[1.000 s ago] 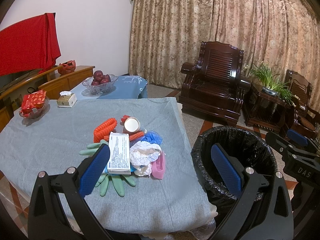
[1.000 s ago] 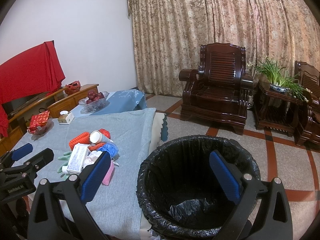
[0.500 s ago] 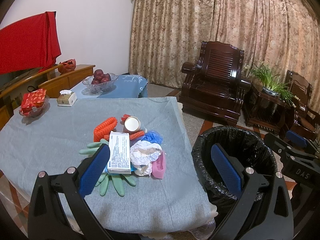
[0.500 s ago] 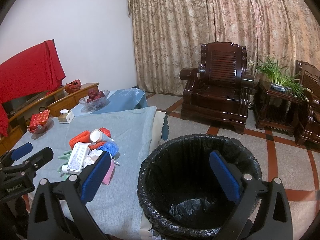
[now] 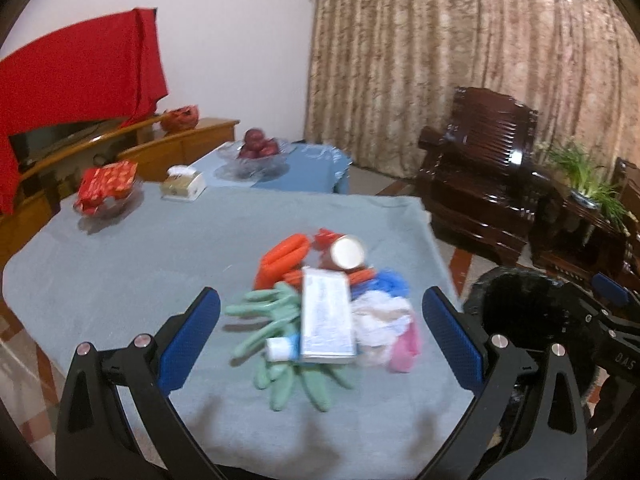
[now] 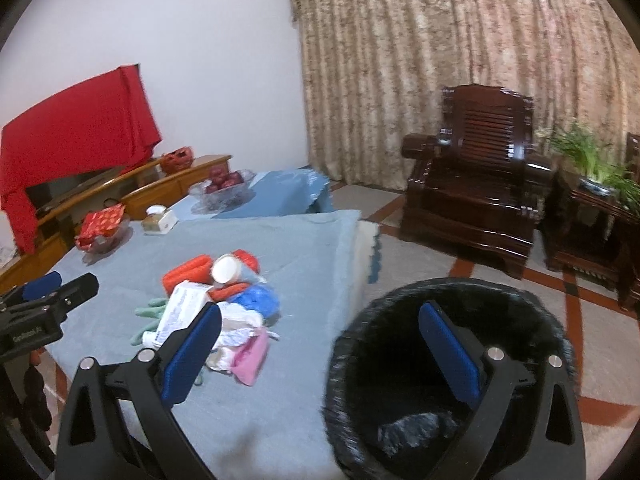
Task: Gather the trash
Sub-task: 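Grasp the white crumpled tissue with the right tool while the left tool reaches toward the pile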
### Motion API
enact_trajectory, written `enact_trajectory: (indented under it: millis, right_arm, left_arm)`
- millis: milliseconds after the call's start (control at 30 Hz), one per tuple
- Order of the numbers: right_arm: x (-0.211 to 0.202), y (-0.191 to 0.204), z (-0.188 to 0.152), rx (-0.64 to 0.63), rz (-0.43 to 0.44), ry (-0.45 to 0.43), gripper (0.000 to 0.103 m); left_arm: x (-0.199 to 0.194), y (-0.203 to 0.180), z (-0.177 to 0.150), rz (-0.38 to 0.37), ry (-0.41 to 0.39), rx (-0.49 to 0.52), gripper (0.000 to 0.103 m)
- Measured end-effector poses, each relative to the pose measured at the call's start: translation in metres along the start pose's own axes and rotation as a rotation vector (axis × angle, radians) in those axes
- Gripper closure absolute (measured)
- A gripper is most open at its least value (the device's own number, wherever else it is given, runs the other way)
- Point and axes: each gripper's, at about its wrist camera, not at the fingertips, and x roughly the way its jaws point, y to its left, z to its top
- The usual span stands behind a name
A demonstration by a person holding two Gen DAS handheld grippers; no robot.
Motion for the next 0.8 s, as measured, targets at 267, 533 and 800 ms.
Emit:
enact_trajectory:
  millis: [267, 533, 800]
  right_arm:
    - [0.059, 0.043, -0.013, -0.049, 0.113, 0.061, 0.007]
    - [0.113, 0.078, -0.020, -0.097, 0.158, 0.139, 0.025]
    - [0.159, 0.098, -0.036, -0.146, 0.184, 0.233, 0.043]
  left_arm:
    - [0.033, 0.034, -0.022, 0.040, 0.051, -0.035, 0.005]
    - [0.054, 0.051, -0.024, 0.075, 0.069, -0.028, 0.005]
    - [0.070, 0.062, -0.026, 0.073, 0.094, -0.047, 0.006]
